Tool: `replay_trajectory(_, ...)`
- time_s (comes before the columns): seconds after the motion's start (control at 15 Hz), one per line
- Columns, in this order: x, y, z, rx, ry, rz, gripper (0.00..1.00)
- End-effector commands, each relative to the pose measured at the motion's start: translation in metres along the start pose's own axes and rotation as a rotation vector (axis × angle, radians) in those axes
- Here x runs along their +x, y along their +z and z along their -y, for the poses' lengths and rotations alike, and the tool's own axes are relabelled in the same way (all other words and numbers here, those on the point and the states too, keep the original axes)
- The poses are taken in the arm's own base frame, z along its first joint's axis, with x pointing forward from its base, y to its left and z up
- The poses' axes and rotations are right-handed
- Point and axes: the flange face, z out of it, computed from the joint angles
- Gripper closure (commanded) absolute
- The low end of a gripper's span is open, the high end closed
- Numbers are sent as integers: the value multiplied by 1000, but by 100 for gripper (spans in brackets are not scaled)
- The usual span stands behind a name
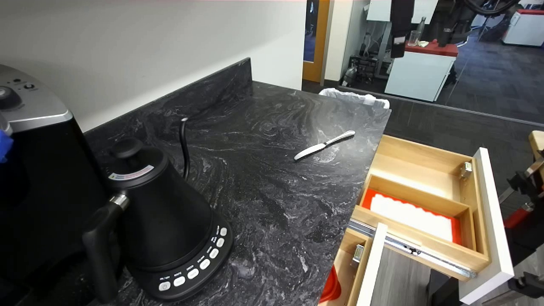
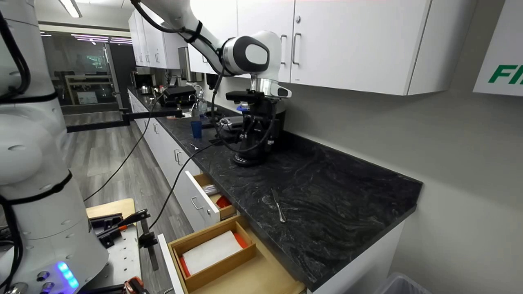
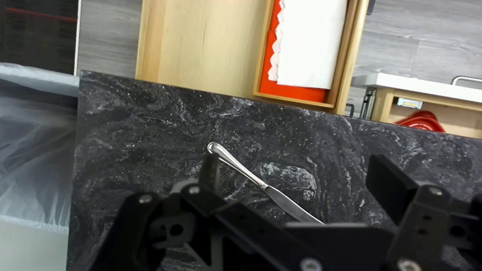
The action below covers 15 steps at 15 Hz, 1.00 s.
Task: Pick the knife on the counter and put it in the first drawer on the right
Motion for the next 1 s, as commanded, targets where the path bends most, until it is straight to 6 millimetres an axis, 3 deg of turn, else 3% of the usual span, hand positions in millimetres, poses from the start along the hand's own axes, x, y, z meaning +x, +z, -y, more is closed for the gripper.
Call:
replay_trajectory(0.0,9,32,-10,-45,-90,-27,0)
replay_trajectory(0.13,15,50,-13,-62,-114,-26,0)
replay_trajectory(0.4,33,68,-14,-151,-152,-59,0)
replay_trajectory(0.8,58,68,4,-305,-318,-135,0)
replay_trajectory(0.93,67,69,14,-279,-346,-155,0)
